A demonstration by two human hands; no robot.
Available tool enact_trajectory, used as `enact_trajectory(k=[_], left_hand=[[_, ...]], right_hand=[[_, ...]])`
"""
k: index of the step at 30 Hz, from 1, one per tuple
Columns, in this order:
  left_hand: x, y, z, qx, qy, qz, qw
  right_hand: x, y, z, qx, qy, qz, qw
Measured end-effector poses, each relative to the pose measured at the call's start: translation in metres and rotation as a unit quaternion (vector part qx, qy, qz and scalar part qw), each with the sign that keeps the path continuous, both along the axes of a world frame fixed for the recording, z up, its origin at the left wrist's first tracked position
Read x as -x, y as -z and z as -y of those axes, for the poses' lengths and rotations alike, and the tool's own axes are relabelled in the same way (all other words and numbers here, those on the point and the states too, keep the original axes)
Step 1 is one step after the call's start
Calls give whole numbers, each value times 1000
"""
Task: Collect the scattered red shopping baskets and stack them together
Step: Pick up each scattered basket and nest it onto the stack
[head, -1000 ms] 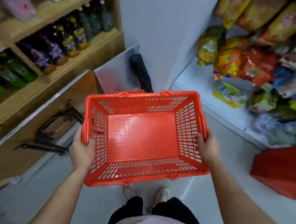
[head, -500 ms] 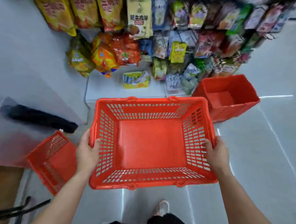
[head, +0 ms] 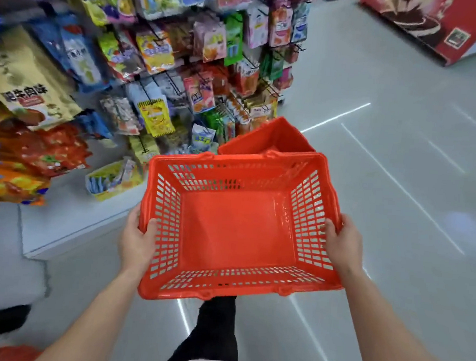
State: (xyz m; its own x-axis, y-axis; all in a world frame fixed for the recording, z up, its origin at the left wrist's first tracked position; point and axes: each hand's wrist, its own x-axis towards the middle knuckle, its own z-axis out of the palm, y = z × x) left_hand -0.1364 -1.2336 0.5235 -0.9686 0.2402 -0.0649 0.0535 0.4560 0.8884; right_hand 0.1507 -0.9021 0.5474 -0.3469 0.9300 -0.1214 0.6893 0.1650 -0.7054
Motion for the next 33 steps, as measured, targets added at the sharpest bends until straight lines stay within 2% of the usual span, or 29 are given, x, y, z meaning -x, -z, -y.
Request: enact_trajectory(k=[6, 11, 16, 22, 26, 33], left_hand=[[83, 42, -162, -22, 37, 43, 998], [130, 51, -258, -14, 9, 71, 997], [152, 64, -319, 16, -44, 59, 997], [150, 106, -377, 38, -145, 91, 984], [140, 138, -411, 55, -223, 82, 970], [142, 194, -461, 45, -273, 95, 956]], right_hand=[[59, 12, -140, -17, 38, 34, 999], [126, 1, -250, -23, 21, 63, 997], [192, 18, -345, -10, -35, 72, 997], [271, 85, -445, 8, -144, 89, 986], [314, 129, -492, 21, -208, 85, 974], [350, 197, -545, 36, -242, 105, 964]])
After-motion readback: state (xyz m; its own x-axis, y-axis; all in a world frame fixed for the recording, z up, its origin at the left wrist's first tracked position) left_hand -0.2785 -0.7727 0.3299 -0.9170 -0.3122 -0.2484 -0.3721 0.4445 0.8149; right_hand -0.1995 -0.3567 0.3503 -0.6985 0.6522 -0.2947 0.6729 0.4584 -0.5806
